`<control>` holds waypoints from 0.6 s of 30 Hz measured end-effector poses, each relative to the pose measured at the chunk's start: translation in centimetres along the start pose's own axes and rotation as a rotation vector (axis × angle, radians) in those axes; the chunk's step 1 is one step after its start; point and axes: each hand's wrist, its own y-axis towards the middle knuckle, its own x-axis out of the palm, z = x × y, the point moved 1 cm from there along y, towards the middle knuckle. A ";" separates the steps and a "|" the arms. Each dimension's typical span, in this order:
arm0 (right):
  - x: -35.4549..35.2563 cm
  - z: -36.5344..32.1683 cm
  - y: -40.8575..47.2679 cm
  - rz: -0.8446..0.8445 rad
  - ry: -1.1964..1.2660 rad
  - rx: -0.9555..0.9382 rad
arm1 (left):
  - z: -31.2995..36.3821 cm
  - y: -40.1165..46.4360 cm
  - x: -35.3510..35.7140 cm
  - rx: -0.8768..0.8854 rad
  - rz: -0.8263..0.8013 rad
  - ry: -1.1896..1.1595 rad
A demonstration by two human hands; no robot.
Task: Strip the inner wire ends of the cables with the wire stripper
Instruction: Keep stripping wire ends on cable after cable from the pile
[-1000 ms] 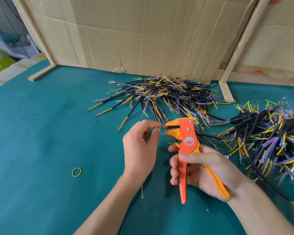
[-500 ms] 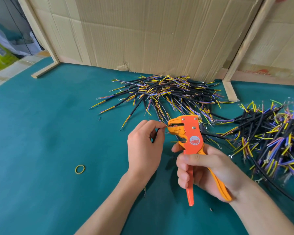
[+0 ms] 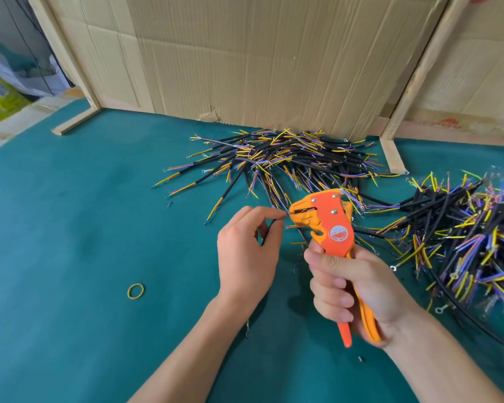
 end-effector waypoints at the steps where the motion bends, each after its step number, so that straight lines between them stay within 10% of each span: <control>1: -0.1 -0.1 0.1 0.023 0.002 -0.009 | 0.0 -0.1 0.1 -0.014 -0.011 -0.013; 18: -2.0 0.1 0.4 0.018 0.229 -0.019 | 1.0 -0.5 0.0 -0.205 -0.090 -0.272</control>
